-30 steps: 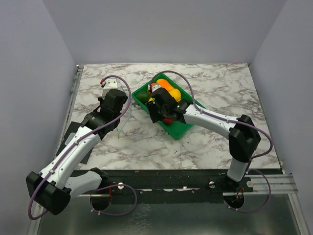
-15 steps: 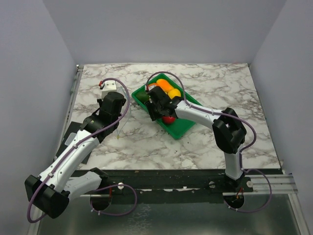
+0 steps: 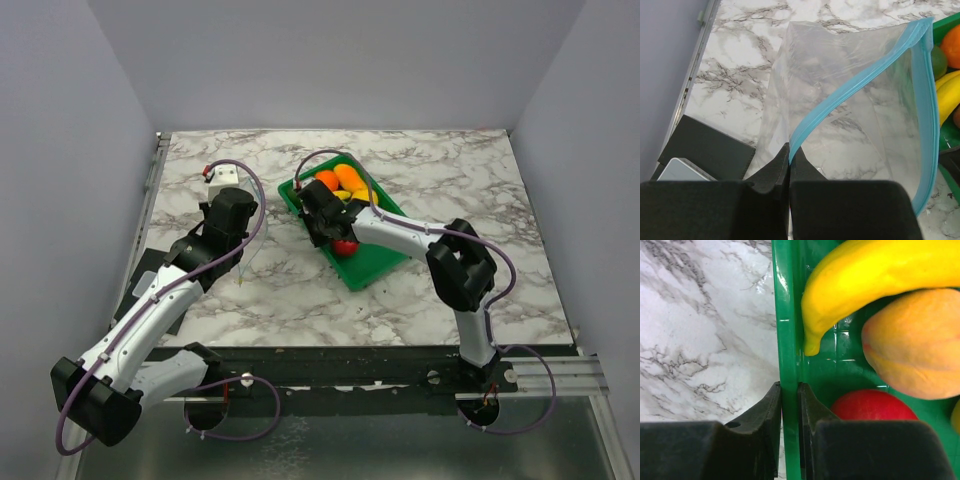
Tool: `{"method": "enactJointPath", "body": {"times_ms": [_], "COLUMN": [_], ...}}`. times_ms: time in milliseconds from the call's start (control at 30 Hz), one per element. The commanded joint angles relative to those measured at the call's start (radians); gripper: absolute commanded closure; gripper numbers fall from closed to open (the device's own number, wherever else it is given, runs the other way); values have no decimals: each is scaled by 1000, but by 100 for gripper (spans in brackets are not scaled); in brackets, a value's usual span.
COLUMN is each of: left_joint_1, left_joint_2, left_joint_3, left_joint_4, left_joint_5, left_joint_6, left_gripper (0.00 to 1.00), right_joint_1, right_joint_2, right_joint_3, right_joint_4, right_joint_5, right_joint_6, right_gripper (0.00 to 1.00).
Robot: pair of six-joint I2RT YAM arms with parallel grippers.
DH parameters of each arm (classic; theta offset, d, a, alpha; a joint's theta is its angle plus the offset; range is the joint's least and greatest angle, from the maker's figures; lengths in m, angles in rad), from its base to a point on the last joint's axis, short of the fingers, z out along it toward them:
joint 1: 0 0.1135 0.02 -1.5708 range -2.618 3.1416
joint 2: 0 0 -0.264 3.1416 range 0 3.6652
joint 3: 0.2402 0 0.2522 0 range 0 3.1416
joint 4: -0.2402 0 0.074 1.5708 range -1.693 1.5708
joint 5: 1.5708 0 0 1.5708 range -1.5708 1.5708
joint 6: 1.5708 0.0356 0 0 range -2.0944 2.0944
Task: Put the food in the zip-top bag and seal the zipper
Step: Move the bin to the center of the board.
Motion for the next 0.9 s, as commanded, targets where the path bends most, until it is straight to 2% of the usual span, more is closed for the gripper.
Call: {"method": "enactJointPath", "body": {"times_ms": [0, 367, 767, 800, 867], "left_joint_1": [8, 9, 8, 9, 8], "left_joint_2": [-4, 6, 40, 45, 51], "left_joint_3": [-10, -15, -15, -13, -13], "left_joint_4": [20, 21, 23, 23, 23], "left_joint_5": [20, 34, 78, 82, 86], "left_joint_6": [-2, -1, -1, -1, -2], "left_gripper": [100, 100, 100, 100, 100], "right_joint_1": [-4, -25, -87, -86, -87], "right_joint_2": [-2, -106, -134, -136, -148], "right_joint_3": [-11, -110, -172, -171, -169], "right_joint_4": [-25, -50, -17, -16, -18], "right_joint_5": [93, 286, 294, 289, 282], "right_joint_6": [48, 201, 210, 209, 209], "right_gripper": [99, 99, 99, 97, 86]}}
